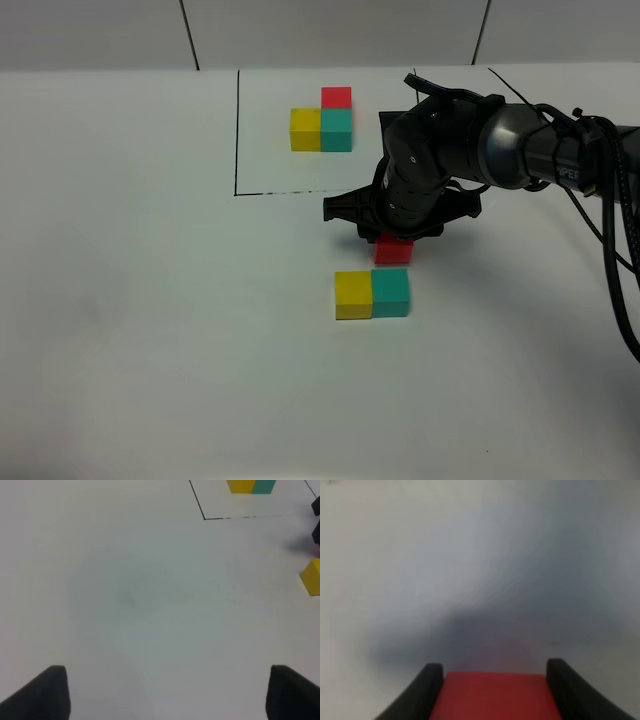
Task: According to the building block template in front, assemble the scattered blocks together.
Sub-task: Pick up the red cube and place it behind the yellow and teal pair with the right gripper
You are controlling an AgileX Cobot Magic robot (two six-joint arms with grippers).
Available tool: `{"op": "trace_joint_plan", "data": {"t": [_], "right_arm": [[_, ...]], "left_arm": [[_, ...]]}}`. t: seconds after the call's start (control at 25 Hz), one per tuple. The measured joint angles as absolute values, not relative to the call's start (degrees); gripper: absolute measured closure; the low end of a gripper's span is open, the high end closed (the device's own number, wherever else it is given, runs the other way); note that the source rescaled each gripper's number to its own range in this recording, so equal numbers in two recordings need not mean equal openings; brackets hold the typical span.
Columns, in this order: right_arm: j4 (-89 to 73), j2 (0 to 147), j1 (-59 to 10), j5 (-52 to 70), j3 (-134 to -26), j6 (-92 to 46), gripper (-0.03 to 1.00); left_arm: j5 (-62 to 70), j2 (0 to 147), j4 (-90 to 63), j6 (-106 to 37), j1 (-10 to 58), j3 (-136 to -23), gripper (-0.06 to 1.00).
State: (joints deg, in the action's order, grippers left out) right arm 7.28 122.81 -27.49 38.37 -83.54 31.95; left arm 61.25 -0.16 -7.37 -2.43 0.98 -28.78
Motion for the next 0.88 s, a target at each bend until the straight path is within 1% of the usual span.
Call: {"op": "trace_joint_plan", "data": {"t": [0.88], "right_arm": [[6.09,125.09,-28.99,39.16,-83.99,30.07,0.95]], "left_arm": [[61.24,-0.16,-7.37,-2.43,0.98,-28.78,0.21]]}}
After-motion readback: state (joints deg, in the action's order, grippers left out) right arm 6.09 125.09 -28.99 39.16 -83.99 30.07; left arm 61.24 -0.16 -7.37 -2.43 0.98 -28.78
